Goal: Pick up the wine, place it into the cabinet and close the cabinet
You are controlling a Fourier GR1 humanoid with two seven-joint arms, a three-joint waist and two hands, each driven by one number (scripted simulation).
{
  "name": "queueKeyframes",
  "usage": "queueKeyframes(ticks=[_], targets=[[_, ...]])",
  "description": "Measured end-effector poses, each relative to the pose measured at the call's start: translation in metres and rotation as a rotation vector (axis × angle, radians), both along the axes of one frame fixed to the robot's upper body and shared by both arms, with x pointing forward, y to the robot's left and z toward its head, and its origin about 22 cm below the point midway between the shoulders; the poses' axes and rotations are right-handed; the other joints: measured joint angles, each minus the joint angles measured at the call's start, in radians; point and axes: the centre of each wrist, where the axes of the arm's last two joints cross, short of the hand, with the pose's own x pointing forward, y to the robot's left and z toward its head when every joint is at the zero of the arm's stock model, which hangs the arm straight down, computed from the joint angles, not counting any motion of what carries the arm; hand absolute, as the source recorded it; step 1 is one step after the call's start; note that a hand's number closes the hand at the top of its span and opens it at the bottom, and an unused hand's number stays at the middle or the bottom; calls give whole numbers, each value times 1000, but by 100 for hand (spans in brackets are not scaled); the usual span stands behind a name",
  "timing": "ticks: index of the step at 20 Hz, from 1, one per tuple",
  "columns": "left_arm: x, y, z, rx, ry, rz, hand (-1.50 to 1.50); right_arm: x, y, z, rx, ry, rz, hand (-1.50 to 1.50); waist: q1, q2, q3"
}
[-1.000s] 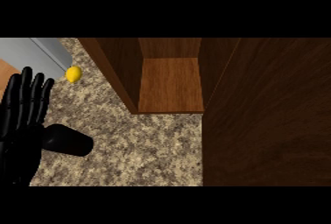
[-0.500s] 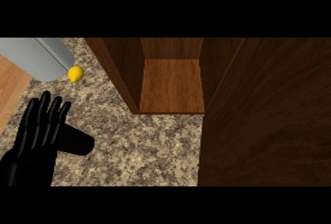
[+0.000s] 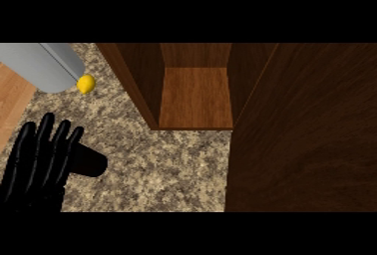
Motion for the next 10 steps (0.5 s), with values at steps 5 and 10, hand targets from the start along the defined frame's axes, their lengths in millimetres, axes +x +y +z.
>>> queueKeyframes(ticks=[5,10], targets=[[-12,-9,17,-13,1,3,-150,-2,9,5,-7,13,12,-150,0,0,0],[-17,-10,30,-30,4,24,-150,-4,11,13,-16,24,9,-150,-1,0,0]])
